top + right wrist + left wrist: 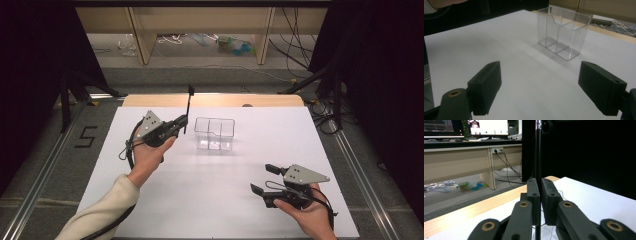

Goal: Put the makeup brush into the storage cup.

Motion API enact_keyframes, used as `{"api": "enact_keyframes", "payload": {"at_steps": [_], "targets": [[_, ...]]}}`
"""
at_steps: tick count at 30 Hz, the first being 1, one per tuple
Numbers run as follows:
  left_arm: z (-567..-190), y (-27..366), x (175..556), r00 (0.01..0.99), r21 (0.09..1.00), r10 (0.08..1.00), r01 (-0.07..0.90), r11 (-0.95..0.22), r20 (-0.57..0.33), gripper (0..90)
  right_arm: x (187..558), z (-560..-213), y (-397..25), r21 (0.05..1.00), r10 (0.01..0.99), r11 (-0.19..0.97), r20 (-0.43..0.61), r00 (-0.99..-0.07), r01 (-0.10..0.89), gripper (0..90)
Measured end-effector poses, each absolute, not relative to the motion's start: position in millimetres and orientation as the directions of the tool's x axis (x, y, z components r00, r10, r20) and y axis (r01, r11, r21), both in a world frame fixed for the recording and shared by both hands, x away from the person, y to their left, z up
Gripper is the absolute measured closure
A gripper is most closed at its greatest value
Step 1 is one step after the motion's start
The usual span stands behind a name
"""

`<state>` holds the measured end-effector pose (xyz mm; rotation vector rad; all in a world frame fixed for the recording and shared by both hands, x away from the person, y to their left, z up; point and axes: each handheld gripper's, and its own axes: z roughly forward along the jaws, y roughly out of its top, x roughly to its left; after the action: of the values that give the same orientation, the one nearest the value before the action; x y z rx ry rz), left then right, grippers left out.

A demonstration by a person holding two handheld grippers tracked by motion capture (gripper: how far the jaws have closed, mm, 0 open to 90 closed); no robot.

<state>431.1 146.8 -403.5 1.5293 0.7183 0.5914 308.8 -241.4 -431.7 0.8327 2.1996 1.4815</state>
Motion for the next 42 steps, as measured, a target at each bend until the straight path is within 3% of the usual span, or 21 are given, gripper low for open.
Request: {"api": "enact_keyframes", "payload": {"at_steps": [42], "targets": [[-399,134,440,0.679,0.996,0.731,0.092,0.001,-0.064,85.4,309,-432,-242,0.921,0.647,0.278,0.029,-0.762,0.272,19.9]]}}
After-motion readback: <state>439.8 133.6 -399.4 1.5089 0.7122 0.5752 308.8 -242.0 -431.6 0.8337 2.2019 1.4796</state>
